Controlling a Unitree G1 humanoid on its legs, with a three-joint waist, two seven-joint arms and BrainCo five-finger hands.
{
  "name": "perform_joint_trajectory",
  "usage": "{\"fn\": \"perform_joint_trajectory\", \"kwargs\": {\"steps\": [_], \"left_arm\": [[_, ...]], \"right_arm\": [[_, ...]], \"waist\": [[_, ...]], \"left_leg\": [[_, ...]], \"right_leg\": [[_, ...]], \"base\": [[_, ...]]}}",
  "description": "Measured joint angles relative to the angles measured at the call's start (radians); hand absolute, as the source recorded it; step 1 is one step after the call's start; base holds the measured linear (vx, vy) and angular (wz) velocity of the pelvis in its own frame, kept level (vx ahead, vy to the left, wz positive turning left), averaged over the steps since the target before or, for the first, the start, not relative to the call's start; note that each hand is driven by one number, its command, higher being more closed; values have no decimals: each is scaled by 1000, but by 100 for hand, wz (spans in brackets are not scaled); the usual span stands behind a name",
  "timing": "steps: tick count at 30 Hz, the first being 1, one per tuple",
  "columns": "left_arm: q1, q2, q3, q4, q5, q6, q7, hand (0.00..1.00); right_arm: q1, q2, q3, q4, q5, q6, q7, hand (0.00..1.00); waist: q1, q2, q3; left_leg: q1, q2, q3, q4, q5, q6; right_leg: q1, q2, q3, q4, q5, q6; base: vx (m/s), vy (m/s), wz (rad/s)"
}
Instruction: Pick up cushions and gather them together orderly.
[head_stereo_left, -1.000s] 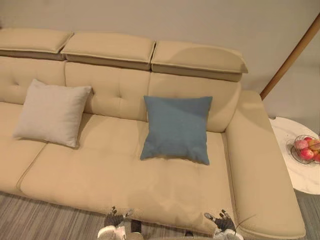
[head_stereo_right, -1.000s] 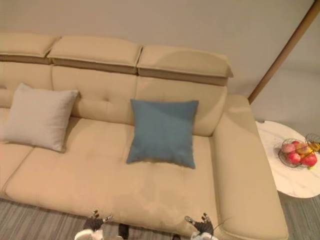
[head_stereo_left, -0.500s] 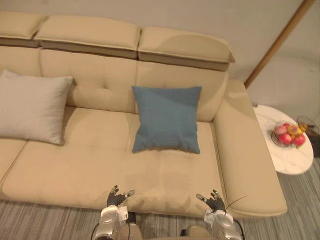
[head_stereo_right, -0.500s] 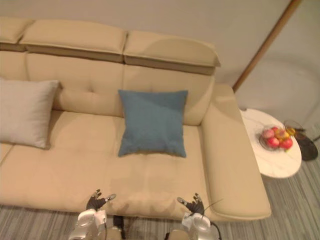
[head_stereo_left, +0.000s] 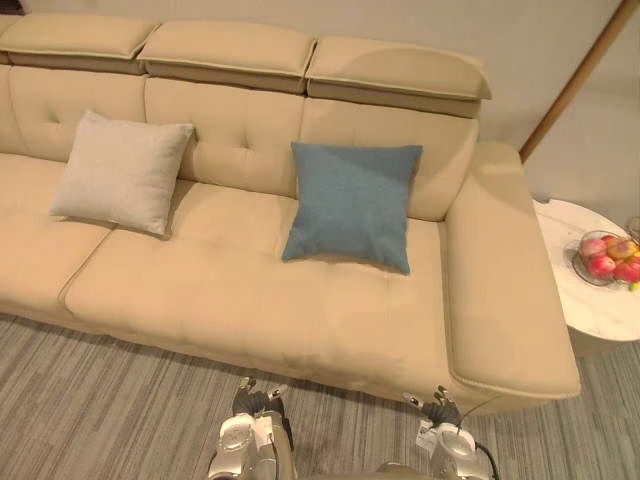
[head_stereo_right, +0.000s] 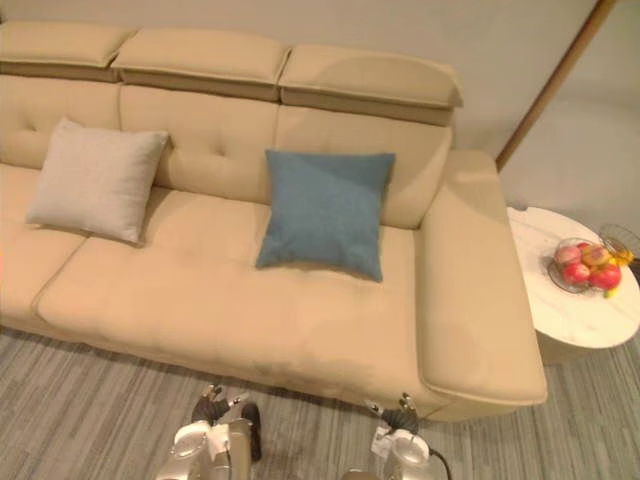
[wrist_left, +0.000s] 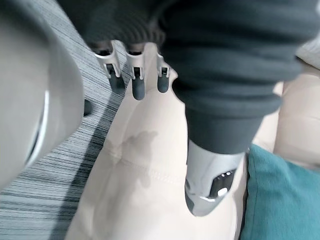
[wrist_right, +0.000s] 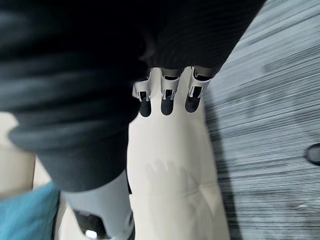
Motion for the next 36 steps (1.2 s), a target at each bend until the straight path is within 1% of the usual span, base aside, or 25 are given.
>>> {"fn": "perform_joint_trajectory", "kwargs": {"steps": [1,2,3,4,5,6,7,8,9,10,14,18,21,24,27,33,36], "left_arm": [[1,-1,0,8,1,3,0,0],[4,-3,1,22,7,9,0,0],[13,-7,0,28,10,12,0,0],[17,13,0,41,16,13,0,0],[19,36,0,45,17,14,2,0],[20,48,-1,49,17,16,2,0],[19,51,-2,52,18,15,2,0],[22,57,-2,68,18,15,3,0],[25,61,-1,79,18,16,3,0],[33,67,-1,86,20,18,3,0],[48,82,-1,116,38,21,5,0],[50,88,-2,136,55,23,8,0],[49,92,-2,149,56,25,13,0],[47,99,-1,157,56,32,14,0],[47,100,-1,173,56,32,14,0],[47,111,-1,178,55,32,15,0],[48,112,-1,179,55,32,16,0]], "right_arm": [[11,2,-6,1,0,2,1,0],[24,2,-10,6,0,6,3,0],[26,2,-29,17,0,11,5,0],[18,21,-44,43,-2,12,9,0],[15,34,-48,70,-3,15,13,0],[13,33,-57,92,-5,16,16,0],[11,32,-76,102,-6,17,16,0],[7,25,-94,123,-5,18,15,0],[7,20,-96,126,-5,18,16,0],[7,19,-110,131,-5,18,16,0],[3,2,-142,160,-5,19,16,0],[3,-5,-164,165,-5,19,16,0],[-15,-24,-166,180,-5,19,17,0],[-30,-34,-174,201,-4,18,16,0],[-32,-34,-195,203,-1,18,16,0],[-32,-34,-194,230,0,19,16,0],[-28,-34,-194,235,0,20,16,0]], "waist": [[-4,6,-3],[-22,25,-13],[-34,31,-27],[-42,1,-33],[-41,-33,-53],[-44,-43,-60],[-49,-42,-60],[-48,-33,-67],[-49,-28,-69],[-49,-21,-74],[-51,-9,-83],[-51,-1,-89],[-53,-3,-87],[-55,-10,-87],[-55,-12,-87],[-57,-26,-84],[-59,-28,-81]], "left_leg": [[22,2,-16,20,-37,-9],[55,9,-22,5,-84,-25],[82,-6,-14,-92,-136,-27],[94,-38,3,-146,-123,-18],[111,-76,13,-222,-79,-3],[115,-102,8,-258,-57,10],[115,-114,5,-266,-50,20],[116,-130,3,-280,-43,33],[121,-137,3,-288,-38,39],[128,-148,5,-305,-30,44],[179,-175,9,-357,-9,50],[204,-179,-3,-382,6,46],[222,-181,-40,-390,6,46],[238,-181,-45,-399,7,46],[260,-181,-44,-426,8,44],[292,-185,-41,-457,10,42],[313,-186,-40,-483,19,40]], "right_leg": [[-3,-4,1,-1,6,10],[-8,-4,2,-1,14,30],[-23,3,19,-4,21,53],[-40,-15,43,-21,28,62],[-48,-20,77,-70,48,65],[-32,-20,107,-125,80,63],[-22,-23,117,-148,100,67],[-9,-30,125,-183,126,71],[0,-31,130,-201,135,67],[7,-35,139,-222,149,73],[52,-44,149,-270,171,79],[75,-41,143,-292,173,79],[108,-30,142,-314,180,70],[125,-28,142,-322,181,69],[141,-24,144,-339,192,51],[162,-26,147,-349,192,50],[169,-26,147,-349,191,48]], "base": [[-157,274,0],[-109,243,15],[-127,293,17],[-114,235,5],[-126,232,9],[-95,157,17],[-92,185,27],[-55,153,19],[-48,167,9],[-9,83,2],[9,31,0],[61,-29,4],[80,-43,4],[58,-19,4],[30,-4,-1],[18,8,-1],[0,0,0]]}}
